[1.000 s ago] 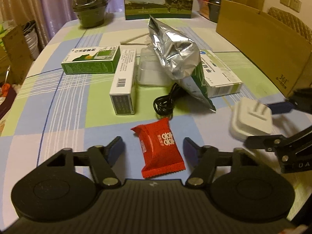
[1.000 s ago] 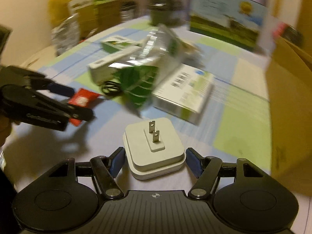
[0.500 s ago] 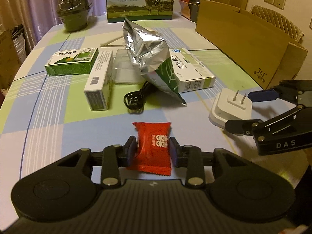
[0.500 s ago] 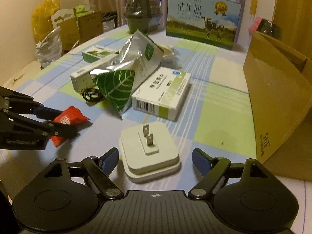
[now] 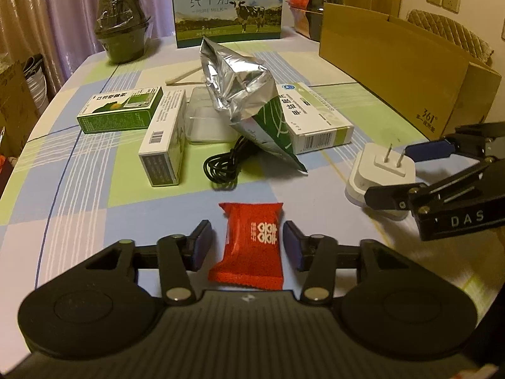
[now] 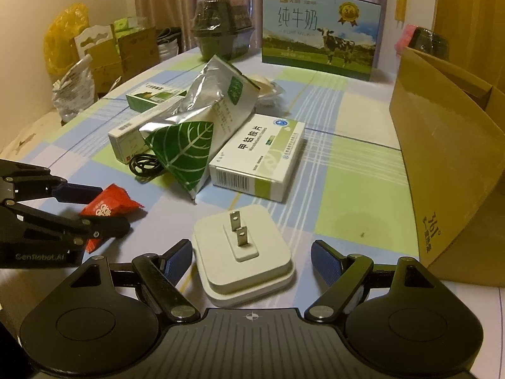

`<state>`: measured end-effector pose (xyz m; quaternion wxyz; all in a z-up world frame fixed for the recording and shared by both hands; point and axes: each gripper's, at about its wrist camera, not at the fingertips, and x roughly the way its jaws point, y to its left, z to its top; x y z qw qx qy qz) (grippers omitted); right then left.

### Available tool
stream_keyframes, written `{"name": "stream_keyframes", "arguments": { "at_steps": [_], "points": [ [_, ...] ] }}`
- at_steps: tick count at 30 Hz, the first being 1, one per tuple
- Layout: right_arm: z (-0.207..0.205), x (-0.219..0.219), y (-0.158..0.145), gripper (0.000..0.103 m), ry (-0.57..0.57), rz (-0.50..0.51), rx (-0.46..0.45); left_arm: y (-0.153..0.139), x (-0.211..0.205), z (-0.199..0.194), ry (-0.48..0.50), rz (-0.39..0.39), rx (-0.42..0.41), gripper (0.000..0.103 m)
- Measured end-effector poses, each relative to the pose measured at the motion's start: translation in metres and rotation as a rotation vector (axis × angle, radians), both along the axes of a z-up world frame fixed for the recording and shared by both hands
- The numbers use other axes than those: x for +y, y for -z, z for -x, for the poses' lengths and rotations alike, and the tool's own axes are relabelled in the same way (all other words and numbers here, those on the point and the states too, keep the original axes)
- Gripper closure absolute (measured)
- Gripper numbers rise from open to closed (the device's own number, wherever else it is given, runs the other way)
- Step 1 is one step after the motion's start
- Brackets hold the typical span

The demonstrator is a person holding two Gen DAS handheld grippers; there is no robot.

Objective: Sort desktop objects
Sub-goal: 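Close left tool on the red candy packet while right tool closes on the white plug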

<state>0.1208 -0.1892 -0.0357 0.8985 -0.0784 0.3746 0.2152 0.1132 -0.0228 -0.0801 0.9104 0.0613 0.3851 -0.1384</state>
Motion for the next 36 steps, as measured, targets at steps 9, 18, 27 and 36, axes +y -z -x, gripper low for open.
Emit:
{"name": "stream_keyframes", "arguments": {
  "at_steps": [9,18,27,36],
  "points": [
    [0.002,0.003,0.001,0.023,-0.017,0.007,-0.021,-0.003,-0.001,0.002,0.000,-0.002,0.010,0.081],
    [0.001,0.006,0.005,0.023,-0.032,0.010,-0.008,-0.005,-0.004,0.005,0.016,0.002,0.011,0.082],
    [0.001,0.012,0.010,0.037,-0.070,0.030,0.002,-0.005,-0.003,0.004,0.015,0.011,0.018,0.082],
    [0.004,0.013,0.003,0.040,-0.055,0.011,-0.023,-0.007,-0.005,0.004,0.020,0.011,0.015,0.082]
  ]
}}
